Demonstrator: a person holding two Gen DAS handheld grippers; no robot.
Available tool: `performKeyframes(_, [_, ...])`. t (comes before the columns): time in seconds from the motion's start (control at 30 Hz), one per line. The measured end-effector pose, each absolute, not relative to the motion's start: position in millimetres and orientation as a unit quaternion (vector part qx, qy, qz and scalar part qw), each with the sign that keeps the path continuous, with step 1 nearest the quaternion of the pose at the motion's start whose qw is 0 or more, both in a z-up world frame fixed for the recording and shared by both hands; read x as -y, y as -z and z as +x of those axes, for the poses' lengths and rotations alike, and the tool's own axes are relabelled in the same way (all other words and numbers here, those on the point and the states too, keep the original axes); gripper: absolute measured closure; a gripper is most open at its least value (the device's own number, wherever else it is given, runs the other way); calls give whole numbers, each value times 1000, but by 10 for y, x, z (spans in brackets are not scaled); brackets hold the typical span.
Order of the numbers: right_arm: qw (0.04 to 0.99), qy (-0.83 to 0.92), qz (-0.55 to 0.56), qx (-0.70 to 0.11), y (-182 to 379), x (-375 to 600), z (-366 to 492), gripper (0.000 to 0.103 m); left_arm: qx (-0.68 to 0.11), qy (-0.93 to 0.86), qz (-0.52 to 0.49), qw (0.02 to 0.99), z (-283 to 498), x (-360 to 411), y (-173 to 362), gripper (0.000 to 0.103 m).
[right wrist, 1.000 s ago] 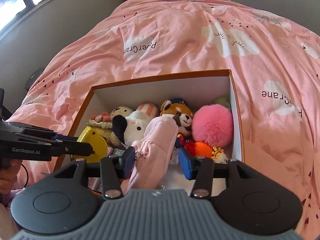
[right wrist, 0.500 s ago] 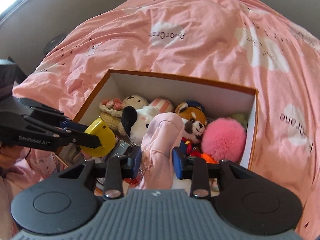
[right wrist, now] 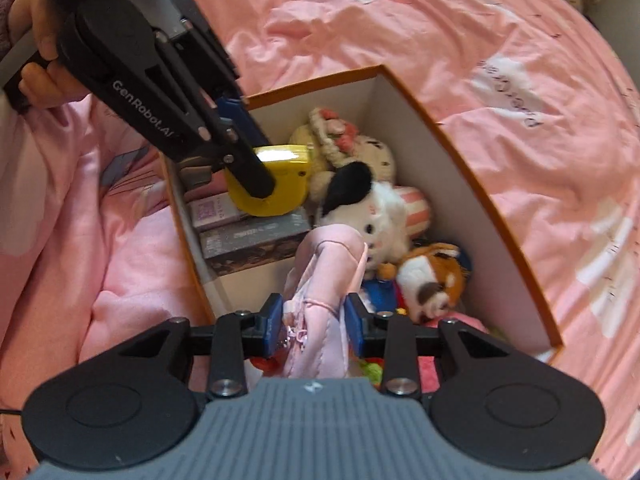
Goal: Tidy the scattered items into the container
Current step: 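Lower the pink pouch into the box and open the right tool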
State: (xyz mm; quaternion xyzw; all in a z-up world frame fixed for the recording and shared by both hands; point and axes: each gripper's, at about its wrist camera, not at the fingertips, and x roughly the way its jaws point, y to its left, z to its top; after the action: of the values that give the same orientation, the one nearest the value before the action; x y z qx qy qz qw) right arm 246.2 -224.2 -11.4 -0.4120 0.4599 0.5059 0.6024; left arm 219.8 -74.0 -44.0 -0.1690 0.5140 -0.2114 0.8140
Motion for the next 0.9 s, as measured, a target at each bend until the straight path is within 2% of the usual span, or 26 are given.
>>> performKeyframes(0.17, [558,-534,-411,-484,244,2148,2464,66,-517,209,-170,813,2205,742,459,79])
performKeyframes(0.27, [556,-513,-428,-496,356,2146,2466,61,-518,208,-172,812,2209,734,470,79])
performKeyframes(0.5, [628,-480,-377,-483,163,2327,2514,60,-523,213,-172,807,2216,759,516,79])
performKeyframes(0.6, [665,-450,-347,-485,160,2319,2627,66,-523,215,-171,807,2202,772,510,79])
performKeyframes(0.63, [671,-449,-329,-489,160,2318,2661,75,-522,215,-171,808,2195,769,504,79])
performKeyframes(0.67, [674,-453,-310,-495,167,2311,2685,78,-521,214,-172,808,2188,761,499,79])
performKeyframes(0.9, [667,-448,-313,-506,413,2187,2738,82,-522,208,-175,809,2192,723,504,79])
